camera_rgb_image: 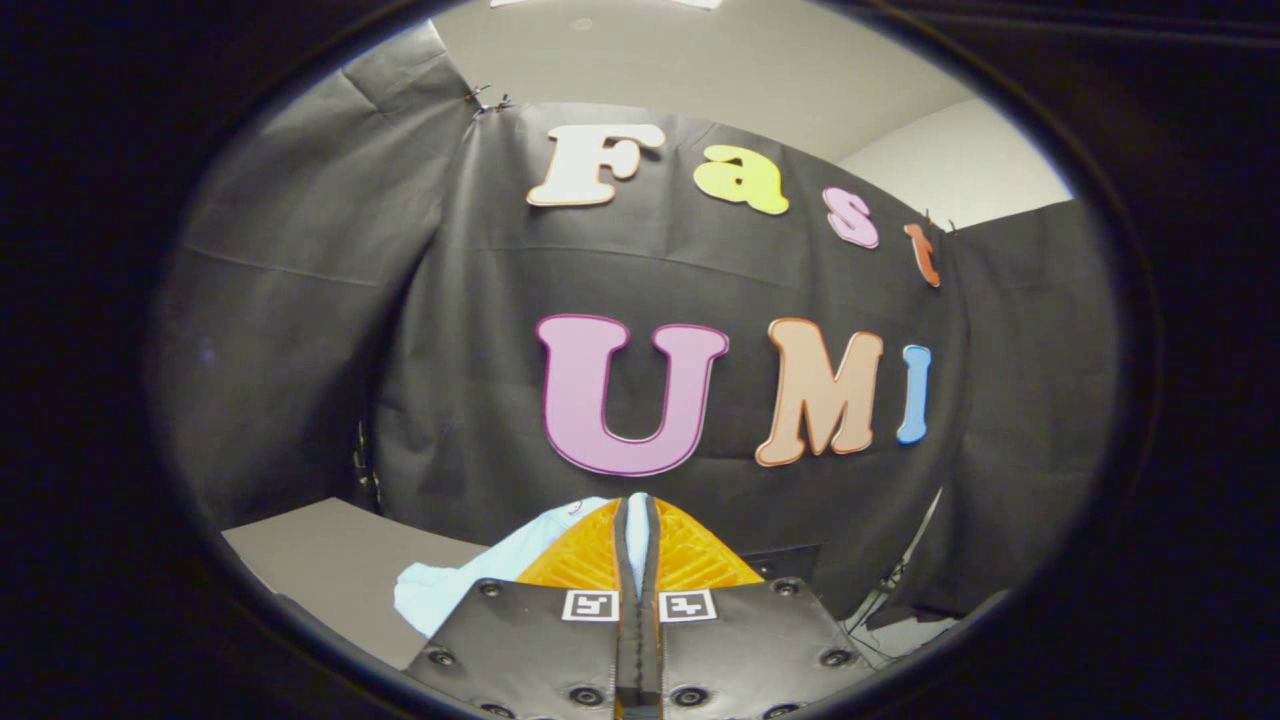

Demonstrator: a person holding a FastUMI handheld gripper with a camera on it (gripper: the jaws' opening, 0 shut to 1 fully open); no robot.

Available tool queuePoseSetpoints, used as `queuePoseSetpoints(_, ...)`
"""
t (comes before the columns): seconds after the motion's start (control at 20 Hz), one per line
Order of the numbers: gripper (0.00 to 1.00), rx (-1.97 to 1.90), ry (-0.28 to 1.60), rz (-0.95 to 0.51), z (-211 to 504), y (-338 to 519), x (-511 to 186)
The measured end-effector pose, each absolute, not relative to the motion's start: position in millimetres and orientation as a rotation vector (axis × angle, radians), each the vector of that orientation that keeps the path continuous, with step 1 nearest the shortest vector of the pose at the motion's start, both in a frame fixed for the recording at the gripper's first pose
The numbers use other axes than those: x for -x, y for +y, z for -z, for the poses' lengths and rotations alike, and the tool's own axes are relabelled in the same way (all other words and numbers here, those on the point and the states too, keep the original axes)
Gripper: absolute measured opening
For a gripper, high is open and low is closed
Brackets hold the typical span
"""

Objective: Put the clothes into the washing machine and then close the washing machine lid.

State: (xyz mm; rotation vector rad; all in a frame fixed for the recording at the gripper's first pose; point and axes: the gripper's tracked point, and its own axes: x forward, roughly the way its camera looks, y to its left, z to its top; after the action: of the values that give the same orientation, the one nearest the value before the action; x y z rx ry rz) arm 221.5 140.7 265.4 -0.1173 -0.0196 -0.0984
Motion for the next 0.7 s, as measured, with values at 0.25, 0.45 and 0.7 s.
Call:
queuePoseSetpoints(0.25,0.0,0.112,-0.037,0.149,-267,107,-223)
queuePoseSetpoints(0.45,0.0,0.134,-0.024,0.18,-256,84,-222)
queuePoseSetpoints(0.7,0.0,0.182,-0.06,0.211,-262,66,-206)
